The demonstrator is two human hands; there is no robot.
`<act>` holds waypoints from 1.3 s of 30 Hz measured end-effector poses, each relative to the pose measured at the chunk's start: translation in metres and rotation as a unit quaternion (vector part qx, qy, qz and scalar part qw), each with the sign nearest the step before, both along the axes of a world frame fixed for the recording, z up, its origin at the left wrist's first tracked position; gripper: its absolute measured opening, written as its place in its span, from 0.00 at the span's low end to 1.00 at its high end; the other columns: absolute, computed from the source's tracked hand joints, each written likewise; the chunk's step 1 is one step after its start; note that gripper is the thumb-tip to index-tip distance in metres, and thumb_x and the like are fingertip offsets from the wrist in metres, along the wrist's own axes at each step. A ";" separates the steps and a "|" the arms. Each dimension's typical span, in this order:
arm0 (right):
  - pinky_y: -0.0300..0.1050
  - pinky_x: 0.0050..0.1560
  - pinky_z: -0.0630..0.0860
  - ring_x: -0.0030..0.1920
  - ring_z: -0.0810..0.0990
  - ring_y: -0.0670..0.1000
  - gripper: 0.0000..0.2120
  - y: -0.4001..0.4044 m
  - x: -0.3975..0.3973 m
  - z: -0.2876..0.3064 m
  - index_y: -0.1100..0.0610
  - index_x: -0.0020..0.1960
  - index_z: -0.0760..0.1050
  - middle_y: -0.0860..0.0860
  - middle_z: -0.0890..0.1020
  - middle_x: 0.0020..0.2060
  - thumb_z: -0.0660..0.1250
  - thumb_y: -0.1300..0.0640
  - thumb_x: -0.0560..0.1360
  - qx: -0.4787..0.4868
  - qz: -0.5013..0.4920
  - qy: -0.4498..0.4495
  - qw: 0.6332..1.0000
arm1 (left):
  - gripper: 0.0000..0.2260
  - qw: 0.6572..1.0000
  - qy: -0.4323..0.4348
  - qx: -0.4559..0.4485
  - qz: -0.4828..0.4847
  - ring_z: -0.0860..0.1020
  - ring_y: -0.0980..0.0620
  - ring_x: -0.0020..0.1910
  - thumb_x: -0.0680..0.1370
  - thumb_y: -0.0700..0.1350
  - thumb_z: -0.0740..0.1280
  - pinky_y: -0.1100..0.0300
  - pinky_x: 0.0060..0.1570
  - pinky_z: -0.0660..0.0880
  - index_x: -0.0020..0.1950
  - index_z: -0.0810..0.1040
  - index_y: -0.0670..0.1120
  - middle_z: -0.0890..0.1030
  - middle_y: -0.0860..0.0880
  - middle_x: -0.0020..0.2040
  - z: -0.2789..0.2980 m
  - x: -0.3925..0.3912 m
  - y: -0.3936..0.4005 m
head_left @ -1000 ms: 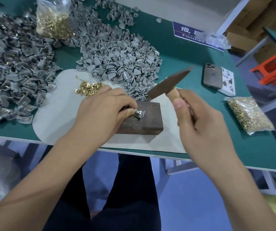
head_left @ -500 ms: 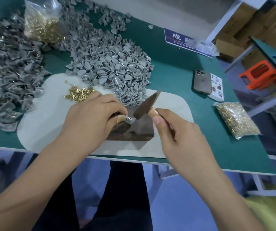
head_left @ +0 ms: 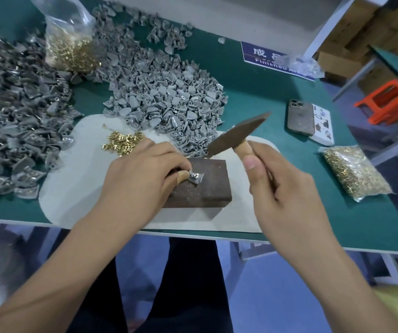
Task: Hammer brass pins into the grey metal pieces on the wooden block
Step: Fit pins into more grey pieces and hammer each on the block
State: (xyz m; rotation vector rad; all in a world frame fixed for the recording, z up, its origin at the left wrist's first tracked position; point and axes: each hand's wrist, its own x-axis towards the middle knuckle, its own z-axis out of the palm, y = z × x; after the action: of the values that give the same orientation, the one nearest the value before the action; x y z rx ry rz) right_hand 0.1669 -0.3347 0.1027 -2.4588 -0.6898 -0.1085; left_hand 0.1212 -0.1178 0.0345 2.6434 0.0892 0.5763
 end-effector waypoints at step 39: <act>0.44 0.35 0.75 0.33 0.75 0.45 0.13 0.001 -0.012 -0.016 0.35 0.64 0.72 0.38 0.79 0.34 0.53 0.38 0.84 -0.027 -0.025 0.008 0.999 | 0.05 1.000 0.002 -0.009 0.019 0.72 0.55 0.50 0.78 0.56 0.68 0.58 0.35 0.68 0.50 0.82 0.60 0.78 0.61 0.46 0.003 -0.004 -0.004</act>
State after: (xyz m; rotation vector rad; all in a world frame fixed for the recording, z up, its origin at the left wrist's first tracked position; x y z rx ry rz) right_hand 0.1553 -0.3335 0.0865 -2.5255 -0.6325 -0.0896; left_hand 0.1171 -0.1214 0.0377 2.6310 0.1450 0.5795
